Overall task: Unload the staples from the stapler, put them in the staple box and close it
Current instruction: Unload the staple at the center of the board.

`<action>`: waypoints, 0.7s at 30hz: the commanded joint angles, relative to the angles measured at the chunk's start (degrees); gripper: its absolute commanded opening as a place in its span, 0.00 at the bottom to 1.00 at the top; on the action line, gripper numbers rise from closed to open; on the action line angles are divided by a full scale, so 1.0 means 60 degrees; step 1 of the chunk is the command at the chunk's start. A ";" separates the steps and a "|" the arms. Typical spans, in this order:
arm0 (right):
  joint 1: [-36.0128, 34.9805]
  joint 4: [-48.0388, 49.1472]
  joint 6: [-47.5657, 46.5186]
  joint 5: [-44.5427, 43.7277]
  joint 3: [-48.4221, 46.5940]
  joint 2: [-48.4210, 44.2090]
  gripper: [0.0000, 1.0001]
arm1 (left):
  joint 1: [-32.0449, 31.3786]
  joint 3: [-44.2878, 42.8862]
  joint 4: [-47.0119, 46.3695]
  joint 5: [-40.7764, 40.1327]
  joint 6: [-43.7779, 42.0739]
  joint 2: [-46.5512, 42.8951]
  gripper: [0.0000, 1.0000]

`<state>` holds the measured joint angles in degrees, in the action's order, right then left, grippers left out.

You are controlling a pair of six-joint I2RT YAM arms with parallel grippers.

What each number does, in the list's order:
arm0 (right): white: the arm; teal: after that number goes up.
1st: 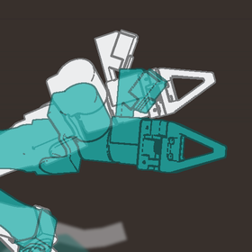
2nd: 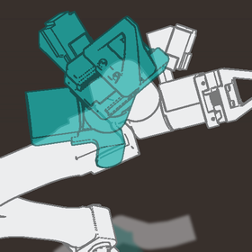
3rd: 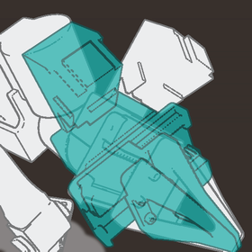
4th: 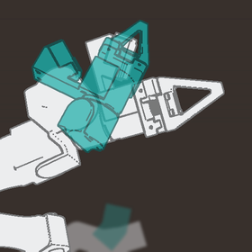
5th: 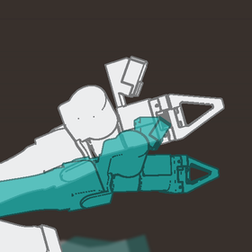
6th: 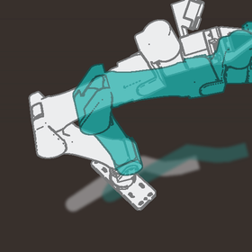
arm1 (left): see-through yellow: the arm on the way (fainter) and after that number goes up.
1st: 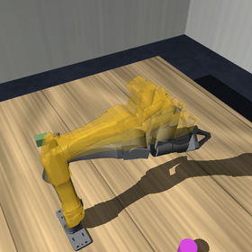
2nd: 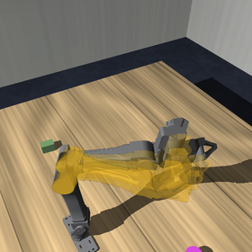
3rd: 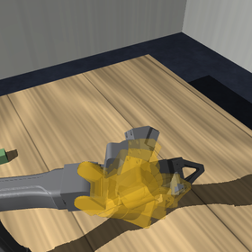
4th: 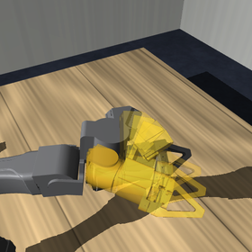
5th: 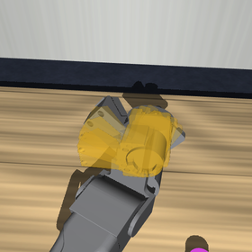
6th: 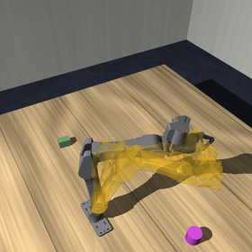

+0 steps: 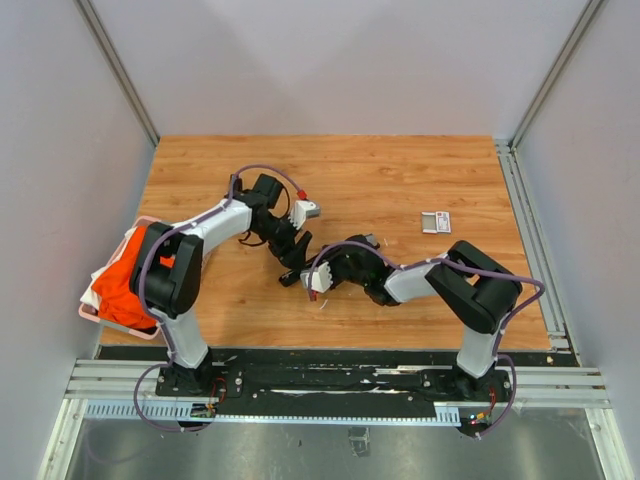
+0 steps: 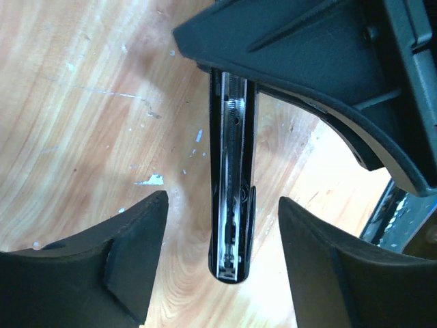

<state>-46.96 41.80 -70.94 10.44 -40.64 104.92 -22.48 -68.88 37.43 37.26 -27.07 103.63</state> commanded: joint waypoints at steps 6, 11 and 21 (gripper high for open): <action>0.0122 -0.2517 0.0111 0.0340 -0.0709 -0.1171 0.01 | 0.0645 -0.0790 0.0137 -0.0036 0.0288 -0.1256 0.90; 0.0124 -0.4668 0.0528 0.0540 -0.1487 -0.1501 0.01 | 0.1183 -0.0823 0.0076 -0.0382 0.0461 -0.1884 0.91; 0.0136 -0.8609 0.2125 0.1364 -0.3665 -0.1626 0.01 | 0.1990 0.0447 -0.0274 -0.1181 0.0285 -0.3277 0.91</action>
<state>-46.81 0.97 -64.07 15.35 -57.30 97.19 -12.27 -68.88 36.38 31.86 -24.80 87.33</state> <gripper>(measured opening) 0.358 0.910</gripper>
